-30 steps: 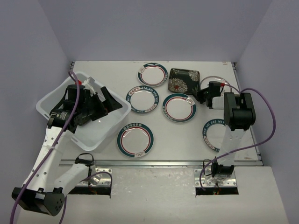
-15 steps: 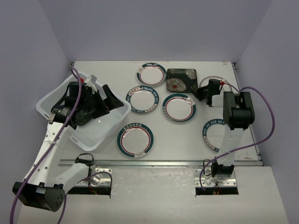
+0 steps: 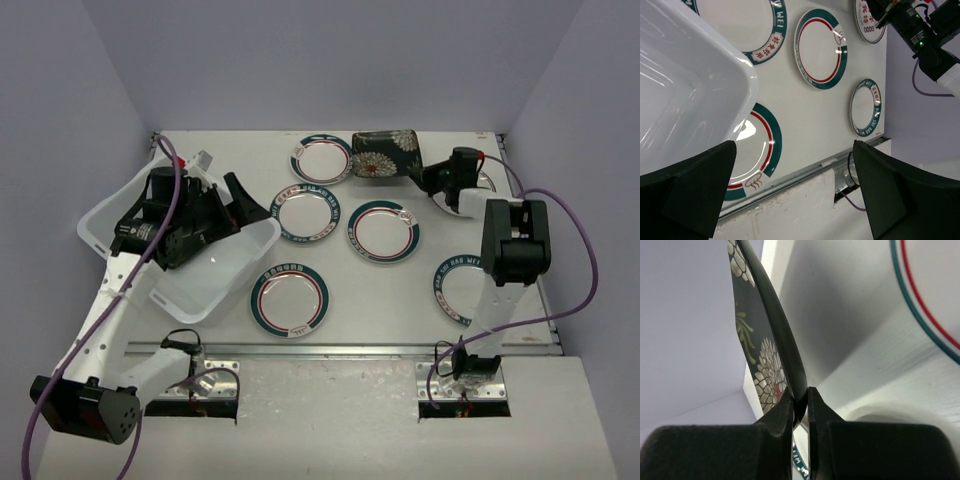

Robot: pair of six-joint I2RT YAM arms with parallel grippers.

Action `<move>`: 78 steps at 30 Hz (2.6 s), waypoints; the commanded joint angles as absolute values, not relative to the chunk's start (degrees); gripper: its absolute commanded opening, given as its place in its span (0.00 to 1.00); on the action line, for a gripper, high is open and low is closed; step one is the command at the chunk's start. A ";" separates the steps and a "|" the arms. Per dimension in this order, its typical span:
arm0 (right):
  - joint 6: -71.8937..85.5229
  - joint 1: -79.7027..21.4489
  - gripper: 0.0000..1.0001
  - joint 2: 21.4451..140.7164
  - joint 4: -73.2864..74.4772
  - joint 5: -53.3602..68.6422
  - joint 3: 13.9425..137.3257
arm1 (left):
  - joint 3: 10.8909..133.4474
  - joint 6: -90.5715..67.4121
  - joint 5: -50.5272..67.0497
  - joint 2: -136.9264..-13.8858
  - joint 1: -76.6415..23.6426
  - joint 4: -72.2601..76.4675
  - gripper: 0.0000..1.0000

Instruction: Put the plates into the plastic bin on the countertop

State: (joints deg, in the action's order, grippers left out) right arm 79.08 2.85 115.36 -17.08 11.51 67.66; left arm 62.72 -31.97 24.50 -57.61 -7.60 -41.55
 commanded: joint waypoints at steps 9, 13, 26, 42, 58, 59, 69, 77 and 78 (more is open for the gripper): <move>75.77 -3.99 0.00 93.70 -15.92 33.39 68.35 | 75.90 -36.65 27.62 -75.95 -9.98 -19.77 1.00; 78.61 -8.78 0.00 88.80 -18.71 34.24 64.53 | 79.00 -38.00 26.89 -80.79 -10.68 -17.61 0.96; 85.02 -21.45 0.00 84.43 -19.75 32.62 64.58 | 77.43 -40.91 26.94 -81.46 -10.81 -12.61 0.00; 71.04 -11.05 0.99 79.27 0.48 33.13 62.23 | 85.09 -47.78 17.77 -70.23 10.06 -30.33 0.00; 49.64 -8.79 0.99 76.29 17.05 37.17 63.95 | 83.78 -30.49 12.10 -80.61 28.21 -47.34 0.00; 49.53 -8.79 0.99 76.30 17.04 37.44 64.04 | 83.83 -30.11 12.02 -81.74 28.30 -47.40 0.00; 48.81 -8.82 0.99 76.32 16.90 39.35 65.27 | 81.76 -30.20 8.72 -90.83 28.48 -42.49 0.00; 47.89 -8.79 0.99 76.21 17.49 40.43 65.74 | 81.82 -28.65 7.71 -96.24 28.40 -42.29 0.23; 47.73 -8.87 0.99 76.28 17.49 40.61 65.66 | 81.54 -28.65 6.84 -96.52 28.56 -42.62 0.28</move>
